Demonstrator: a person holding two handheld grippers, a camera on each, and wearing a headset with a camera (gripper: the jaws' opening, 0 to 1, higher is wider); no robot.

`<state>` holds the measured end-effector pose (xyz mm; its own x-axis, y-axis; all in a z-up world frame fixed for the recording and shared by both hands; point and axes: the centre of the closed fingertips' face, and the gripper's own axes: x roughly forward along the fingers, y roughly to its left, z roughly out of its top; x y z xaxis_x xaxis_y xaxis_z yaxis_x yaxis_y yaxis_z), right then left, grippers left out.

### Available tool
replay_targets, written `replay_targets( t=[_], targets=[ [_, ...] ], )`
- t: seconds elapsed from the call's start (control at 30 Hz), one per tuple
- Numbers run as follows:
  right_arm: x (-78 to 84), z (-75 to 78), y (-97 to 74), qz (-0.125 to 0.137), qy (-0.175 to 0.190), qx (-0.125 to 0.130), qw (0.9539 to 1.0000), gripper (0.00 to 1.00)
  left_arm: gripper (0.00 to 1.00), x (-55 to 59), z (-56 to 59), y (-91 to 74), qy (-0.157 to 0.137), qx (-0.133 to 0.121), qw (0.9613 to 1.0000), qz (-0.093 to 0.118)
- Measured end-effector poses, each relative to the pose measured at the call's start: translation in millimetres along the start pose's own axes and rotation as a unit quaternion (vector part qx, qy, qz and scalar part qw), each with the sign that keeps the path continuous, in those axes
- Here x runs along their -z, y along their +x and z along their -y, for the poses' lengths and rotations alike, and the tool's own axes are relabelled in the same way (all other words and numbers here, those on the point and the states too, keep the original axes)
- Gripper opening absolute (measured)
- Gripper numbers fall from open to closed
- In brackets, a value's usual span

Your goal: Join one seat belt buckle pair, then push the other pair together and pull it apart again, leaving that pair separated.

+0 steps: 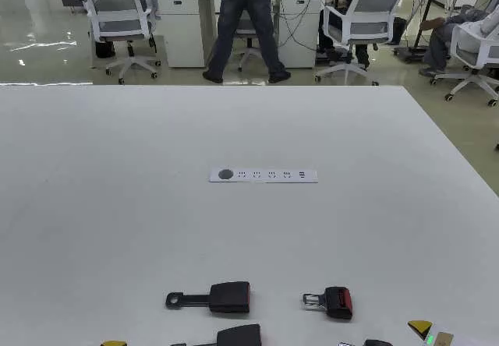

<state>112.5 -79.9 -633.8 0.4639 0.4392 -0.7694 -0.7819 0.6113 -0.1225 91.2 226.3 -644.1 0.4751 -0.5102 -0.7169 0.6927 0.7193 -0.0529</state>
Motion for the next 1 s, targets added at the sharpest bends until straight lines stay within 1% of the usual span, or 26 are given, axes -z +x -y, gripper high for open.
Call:
replay_targets(
  t=[0.3, 0.5, 0.63, 0.67, 0.7, 0.77, 0.8, 0.93, 1.0],
  targets=[
    [0.1, -1.8, -4.1, 0.001, -0.001, 0.002, 1.0000, 0.98, 1.00, 0.5, 2.1, -2.8, 0.003, 0.000, 1.0000, 0.001],
    [-1.2, -3.3, -7.4, 0.004, -0.001, 0.004, 1.0000, 0.97, 0.99, -4.6, 8.1, -6.4, 0.004, -0.002, 1.0000, 0.003],
    [-1.0, -3.1, -8.3, 0.007, -0.002, 0.004, 1.0000, 0.97, 0.99, -4.8, 8.5, -7.5, 0.010, -0.003, 0.9999, 0.004],
    [-0.9, -3.1, -8.7, 0.007, -0.005, 0.005, 1.0000, 0.97, 0.99, -7.0, 8.3, -8.0, 0.017, -0.005, 0.9998, 0.009],
    [-0.1, -3.2, -9.3, 0.005, -0.011, 0.006, 0.9999, 0.96, 0.99, -7.8, 8.3, -8.2, 0.015, -0.005, 0.9998, 0.010],
    [-0.5, -4.4, -10.1, 0.006, -0.012, 0.005, 0.9999, 0.96, 0.99, -9.7, 8.4, -8.4, 0.012, -0.005, 0.9998, 0.013],
    [-0.5, -4.5, -10.2, 0.006, -0.012, 0.005, 0.9999, 0.96, 0.99, -11.3, 10.3, -8.8, 0.014, -0.006, 0.9998, 0.012],
    [1.0, -5.6, -9.1, 0.006, -0.015, 0.006, 0.9998, 0.95, 0.99, -9.3, 9.8, -7.9, 0.015, -0.005, 0.9998, 0.010],
    [1.4, -6.1, -9.5, 0.006, -0.017, 0.006, 0.9998, 0.95, 0.99, -9.3, 12.1, -7.1, 0.016, 0.000, 0.9998, 0.012]
  ],
)
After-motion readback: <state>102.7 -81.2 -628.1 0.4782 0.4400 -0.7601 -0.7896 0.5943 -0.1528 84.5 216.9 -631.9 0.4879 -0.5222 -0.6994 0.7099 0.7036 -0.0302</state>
